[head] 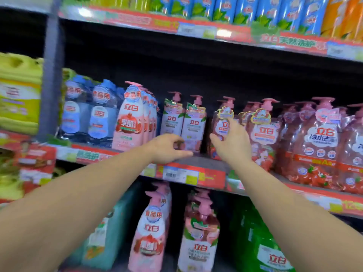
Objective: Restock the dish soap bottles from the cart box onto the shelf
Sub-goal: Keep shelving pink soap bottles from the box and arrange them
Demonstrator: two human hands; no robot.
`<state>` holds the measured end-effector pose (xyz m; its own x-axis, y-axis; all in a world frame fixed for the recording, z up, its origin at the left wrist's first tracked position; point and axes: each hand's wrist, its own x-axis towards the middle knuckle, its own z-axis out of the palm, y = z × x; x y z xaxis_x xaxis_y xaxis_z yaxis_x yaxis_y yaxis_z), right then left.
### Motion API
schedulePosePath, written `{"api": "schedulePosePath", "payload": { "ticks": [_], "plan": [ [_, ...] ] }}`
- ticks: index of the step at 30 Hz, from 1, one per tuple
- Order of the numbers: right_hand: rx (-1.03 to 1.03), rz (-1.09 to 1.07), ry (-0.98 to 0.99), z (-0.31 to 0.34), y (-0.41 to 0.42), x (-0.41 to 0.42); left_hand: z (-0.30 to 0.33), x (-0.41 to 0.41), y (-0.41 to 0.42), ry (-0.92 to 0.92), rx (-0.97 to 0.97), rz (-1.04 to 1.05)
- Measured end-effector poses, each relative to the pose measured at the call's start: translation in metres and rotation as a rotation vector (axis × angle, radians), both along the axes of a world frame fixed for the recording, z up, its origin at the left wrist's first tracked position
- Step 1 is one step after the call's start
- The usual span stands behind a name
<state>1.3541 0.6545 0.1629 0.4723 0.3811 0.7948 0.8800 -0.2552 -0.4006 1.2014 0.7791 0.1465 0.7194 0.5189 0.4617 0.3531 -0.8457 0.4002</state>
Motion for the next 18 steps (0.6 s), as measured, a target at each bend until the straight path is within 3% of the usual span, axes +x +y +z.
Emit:
{"api": "schedulePosePath", "payload": {
  "ticks": [4,8,12,18],
  "plan": [
    [-0.207,0.241,-0.097,-0.024,0.065,-0.145,-0.033,-0.131,0.020,-0.084,0.050,0.107],
    [-0.317,0.481,-0.106,-0.073,0.132,-0.312,-0.078,-0.304,0.062,-0.016,0.094,0.365],
    [-0.492,0.717,-0.114,-0.120,0.180,-0.474,-0.132,-0.483,0.079,0.094,-0.065,0.773],
    [-0.653,1.019,-0.136,-0.185,0.223,-0.676,-0.191,-0.681,0.066,0.099,-0.234,1.090]
  ]
}}
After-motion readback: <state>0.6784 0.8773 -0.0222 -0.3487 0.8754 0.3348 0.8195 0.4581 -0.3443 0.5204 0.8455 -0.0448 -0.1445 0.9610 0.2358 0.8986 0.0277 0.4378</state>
